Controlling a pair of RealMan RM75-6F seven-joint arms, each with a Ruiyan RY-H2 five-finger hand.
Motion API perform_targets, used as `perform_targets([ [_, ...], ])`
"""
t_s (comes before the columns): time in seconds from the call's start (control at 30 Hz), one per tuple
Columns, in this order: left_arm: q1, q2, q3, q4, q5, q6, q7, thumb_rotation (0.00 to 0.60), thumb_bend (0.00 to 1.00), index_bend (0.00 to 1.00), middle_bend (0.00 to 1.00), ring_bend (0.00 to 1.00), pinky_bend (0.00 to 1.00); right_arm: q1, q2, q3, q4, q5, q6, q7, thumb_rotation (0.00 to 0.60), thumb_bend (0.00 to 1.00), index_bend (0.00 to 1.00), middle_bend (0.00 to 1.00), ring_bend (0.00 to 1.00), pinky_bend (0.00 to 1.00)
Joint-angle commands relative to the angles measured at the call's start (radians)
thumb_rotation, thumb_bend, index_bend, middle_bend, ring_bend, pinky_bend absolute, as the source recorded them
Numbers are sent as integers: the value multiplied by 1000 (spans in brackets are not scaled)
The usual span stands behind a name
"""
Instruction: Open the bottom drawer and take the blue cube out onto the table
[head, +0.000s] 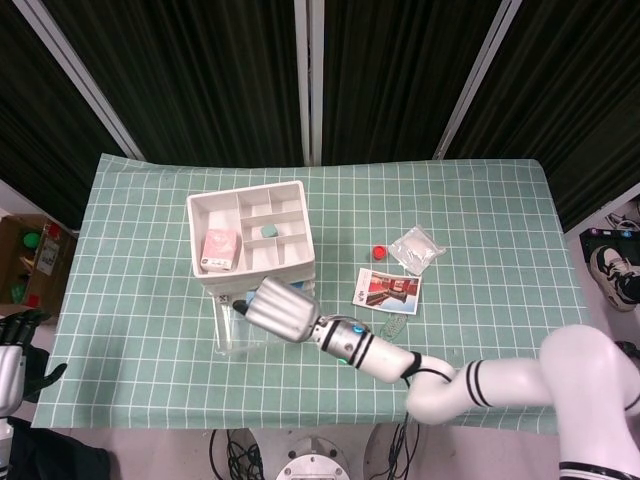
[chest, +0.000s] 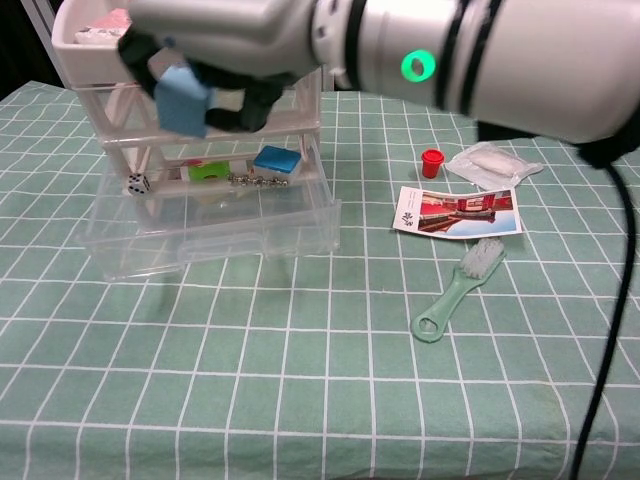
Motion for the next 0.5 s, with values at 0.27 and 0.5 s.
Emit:
perform_targets([
  [0.27, 3, 7, 6, -37, 29, 25, 30, 600, 53, 237, 205, 178, 200, -269, 168, -178, -52, -141, 152, 210, 600, 477, 689, 880, 926, 1000],
  [0.5, 11, 19, 12, -72, 40, 37, 61, 600, 53, 237, 205, 178, 200, -310, 66, -280, 39, -287, 88, 275, 600, 477, 665, 879, 926, 1000],
])
